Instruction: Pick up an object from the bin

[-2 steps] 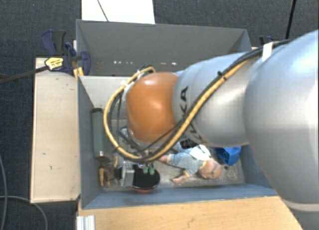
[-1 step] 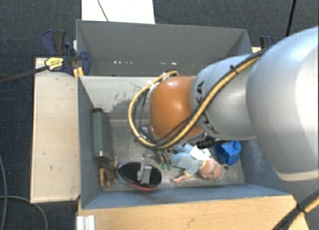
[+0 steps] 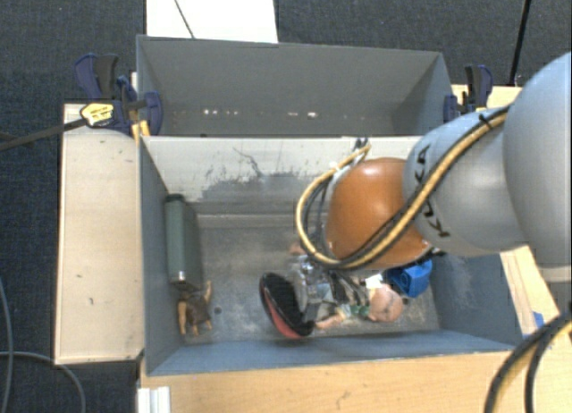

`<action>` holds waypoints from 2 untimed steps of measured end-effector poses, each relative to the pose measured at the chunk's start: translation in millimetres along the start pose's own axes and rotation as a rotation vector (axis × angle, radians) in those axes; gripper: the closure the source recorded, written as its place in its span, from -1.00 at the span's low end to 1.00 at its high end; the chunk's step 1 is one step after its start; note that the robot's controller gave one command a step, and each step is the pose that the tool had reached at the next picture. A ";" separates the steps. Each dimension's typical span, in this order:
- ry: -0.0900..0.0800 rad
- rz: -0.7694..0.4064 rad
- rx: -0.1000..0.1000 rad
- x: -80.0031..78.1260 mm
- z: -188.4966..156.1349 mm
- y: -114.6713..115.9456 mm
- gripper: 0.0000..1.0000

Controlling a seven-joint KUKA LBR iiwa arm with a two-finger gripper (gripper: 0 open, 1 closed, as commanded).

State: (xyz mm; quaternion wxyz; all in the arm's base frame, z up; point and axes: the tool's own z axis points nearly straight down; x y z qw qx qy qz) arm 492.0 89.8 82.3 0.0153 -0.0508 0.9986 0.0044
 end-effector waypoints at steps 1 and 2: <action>0.000 0.002 0.000 0.1 0.1 0.1 1.00; 0.032 -0.005 0.007 -9.9 -46.8 12.8 1.00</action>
Offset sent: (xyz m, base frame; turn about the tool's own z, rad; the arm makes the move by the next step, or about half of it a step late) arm 0.0304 0.0391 0.1326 -0.0011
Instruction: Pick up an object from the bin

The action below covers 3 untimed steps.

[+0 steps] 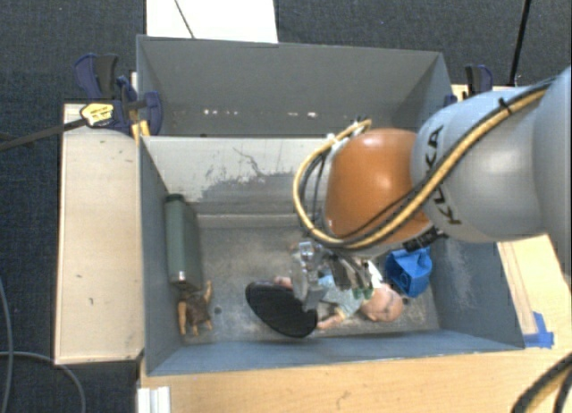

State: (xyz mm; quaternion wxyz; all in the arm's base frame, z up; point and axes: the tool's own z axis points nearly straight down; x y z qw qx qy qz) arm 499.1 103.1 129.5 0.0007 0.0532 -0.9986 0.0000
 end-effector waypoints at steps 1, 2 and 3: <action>-0.002 0.000 0.000 18.5 -37.2 -25.9 -1.00; -0.001 0.003 -0.001 18.6 -37.2 -25.8 -1.00; -0.009 -0.091 -0.001 13.4 -9.8 -43.5 -1.00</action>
Offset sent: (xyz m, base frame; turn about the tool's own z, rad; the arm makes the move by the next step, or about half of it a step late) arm 0.0000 0.0000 0.0000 0.0000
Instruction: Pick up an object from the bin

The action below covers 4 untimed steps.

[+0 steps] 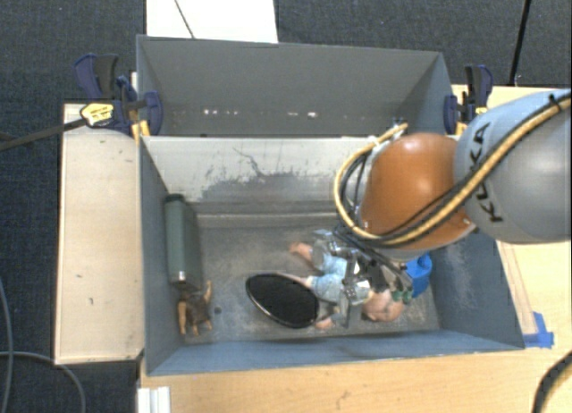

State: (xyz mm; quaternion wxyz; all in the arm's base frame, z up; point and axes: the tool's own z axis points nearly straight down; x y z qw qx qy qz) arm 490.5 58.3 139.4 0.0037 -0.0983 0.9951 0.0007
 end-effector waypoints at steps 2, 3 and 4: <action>-0.003 -0.127 -0.002 -16.2 92.4 -32.6 -1.00; 0.002 -0.372 0.002 27.7 65.3 -92.5 1.00; -0.008 -0.369 0.001 25.4 66.8 -90.9 -1.00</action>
Offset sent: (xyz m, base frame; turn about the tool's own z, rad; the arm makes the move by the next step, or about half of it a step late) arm 0.0093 -0.0290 -0.0694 -0.1640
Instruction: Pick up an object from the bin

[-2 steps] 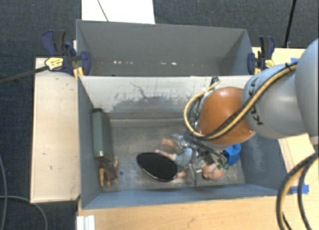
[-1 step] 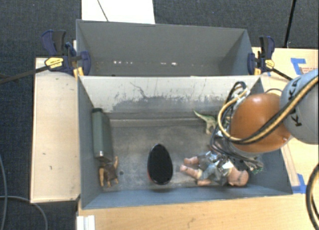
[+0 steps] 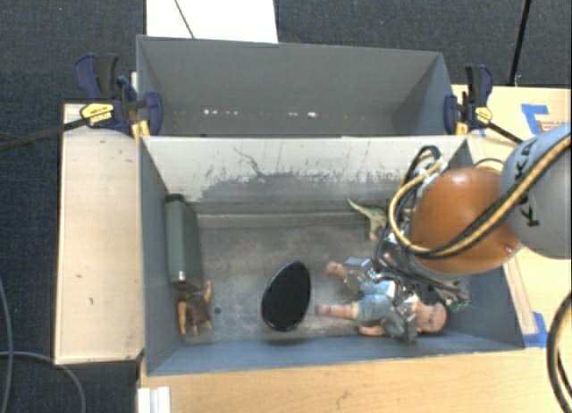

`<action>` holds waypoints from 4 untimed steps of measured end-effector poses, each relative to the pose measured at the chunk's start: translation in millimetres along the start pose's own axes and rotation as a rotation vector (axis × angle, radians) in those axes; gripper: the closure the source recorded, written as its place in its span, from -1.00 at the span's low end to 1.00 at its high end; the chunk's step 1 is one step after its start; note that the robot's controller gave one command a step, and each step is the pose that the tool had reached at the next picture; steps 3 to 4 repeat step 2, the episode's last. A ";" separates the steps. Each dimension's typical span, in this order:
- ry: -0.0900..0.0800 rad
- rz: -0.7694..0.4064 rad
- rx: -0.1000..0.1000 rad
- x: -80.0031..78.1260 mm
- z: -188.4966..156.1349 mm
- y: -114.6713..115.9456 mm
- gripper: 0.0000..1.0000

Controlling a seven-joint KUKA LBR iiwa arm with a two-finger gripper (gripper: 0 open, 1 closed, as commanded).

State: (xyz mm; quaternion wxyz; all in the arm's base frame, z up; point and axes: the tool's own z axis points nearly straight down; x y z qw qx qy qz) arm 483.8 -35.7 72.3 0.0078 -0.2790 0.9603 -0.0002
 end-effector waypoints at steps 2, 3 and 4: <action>-0.001 0.008 0.000 0.0 0.0 -0.1 -1.00; -0.001 0.008 0.000 0.0 0.0 -0.1 -1.00; -0.001 0.008 0.000 0.0 0.0 -0.1 -1.00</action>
Offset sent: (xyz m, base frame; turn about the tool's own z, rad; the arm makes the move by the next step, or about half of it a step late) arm 0.0000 0.0000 0.0000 0.0000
